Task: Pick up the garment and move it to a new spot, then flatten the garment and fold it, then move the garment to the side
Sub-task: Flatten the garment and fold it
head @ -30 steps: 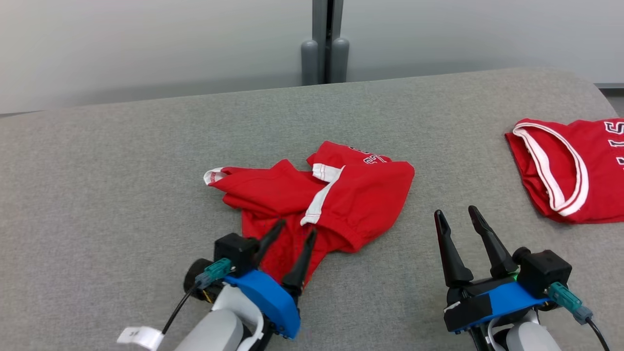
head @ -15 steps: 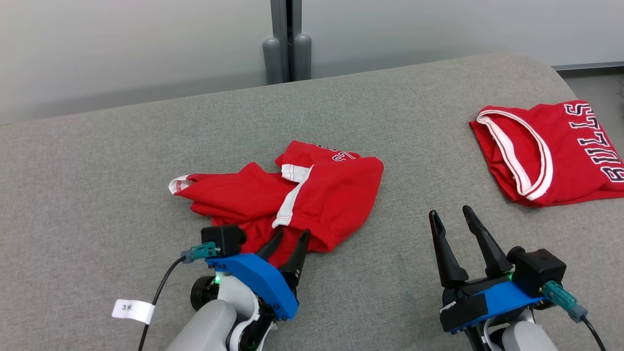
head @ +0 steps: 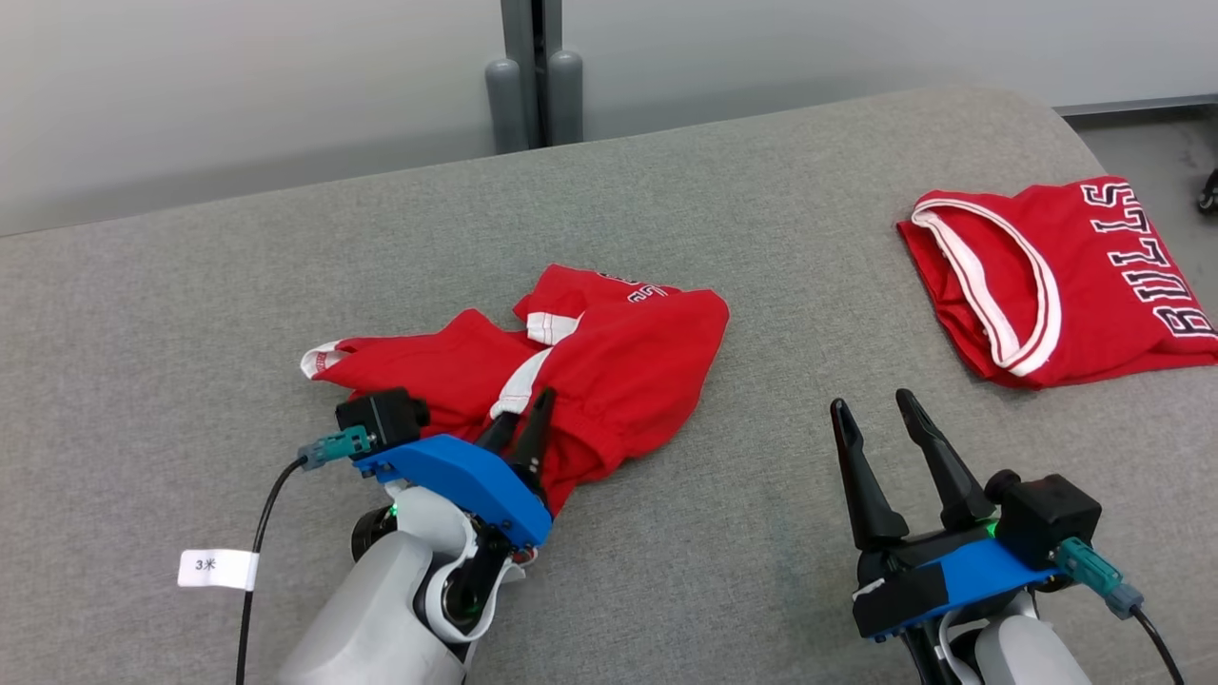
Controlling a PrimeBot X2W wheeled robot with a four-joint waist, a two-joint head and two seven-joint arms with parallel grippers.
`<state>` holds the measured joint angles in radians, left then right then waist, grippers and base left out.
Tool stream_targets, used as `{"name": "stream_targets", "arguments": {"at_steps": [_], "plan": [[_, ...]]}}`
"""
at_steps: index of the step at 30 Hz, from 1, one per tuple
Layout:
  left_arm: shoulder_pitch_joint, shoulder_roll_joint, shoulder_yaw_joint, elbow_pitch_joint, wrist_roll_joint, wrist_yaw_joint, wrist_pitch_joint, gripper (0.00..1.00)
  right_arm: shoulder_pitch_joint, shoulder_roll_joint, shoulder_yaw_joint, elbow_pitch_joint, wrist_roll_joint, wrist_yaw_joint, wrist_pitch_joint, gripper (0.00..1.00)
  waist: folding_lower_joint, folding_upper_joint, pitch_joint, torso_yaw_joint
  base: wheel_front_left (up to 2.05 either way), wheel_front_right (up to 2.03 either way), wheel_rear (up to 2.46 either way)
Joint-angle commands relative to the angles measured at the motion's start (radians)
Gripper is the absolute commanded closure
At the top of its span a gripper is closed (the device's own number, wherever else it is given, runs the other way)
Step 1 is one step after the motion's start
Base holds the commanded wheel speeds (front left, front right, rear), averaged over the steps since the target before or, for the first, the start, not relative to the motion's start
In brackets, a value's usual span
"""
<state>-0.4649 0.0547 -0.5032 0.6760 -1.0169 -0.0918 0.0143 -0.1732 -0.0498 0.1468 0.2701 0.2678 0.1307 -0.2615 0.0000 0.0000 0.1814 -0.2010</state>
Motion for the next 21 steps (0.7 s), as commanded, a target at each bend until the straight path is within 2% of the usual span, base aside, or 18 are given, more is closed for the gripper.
{"name": "stream_targets", "arguments": {"at_steps": [1,5,9,15,21], "plan": [[-0.025,-0.003,-0.004,0.009,-0.003,-0.002,-0.013,1.00,-0.010,-0.001,0.000,-0.003,0.006,0.000,-0.005,0.00,0.0000,0.0000,0.004,-0.006,0.00,0.00,0.00],[-0.084,0.008,-0.001,0.031,0.037,-0.002,-0.091,1.00,-0.015,-0.001,-0.007,-0.007,0.010,0.000,-0.005,0.00,0.0000,0.0000,0.012,-0.017,0.00,0.00,0.00],[-0.167,0.051,-0.002,0.034,0.093,-0.006,-0.154,1.00,-0.004,-0.001,-0.019,-0.013,0.008,0.000,-0.005,0.00,0.0000,0.0000,0.016,-0.021,0.00,0.00,0.00],[-0.314,0.122,-0.023,0.015,0.175,-0.016,-0.188,1.00,0.007,-0.001,-0.021,-0.016,0.011,0.000,-0.005,0.00,0.0000,0.0000,0.012,-0.024,0.00,0.00,0.00],[-0.428,0.150,-0.061,-0.053,0.250,-0.034,-0.250,1.00,0.006,-0.001,-0.011,-0.019,0.015,0.000,-0.005,0.00,0.0000,0.0000,0.009,-0.030,0.00,0.00,0.00]]}}
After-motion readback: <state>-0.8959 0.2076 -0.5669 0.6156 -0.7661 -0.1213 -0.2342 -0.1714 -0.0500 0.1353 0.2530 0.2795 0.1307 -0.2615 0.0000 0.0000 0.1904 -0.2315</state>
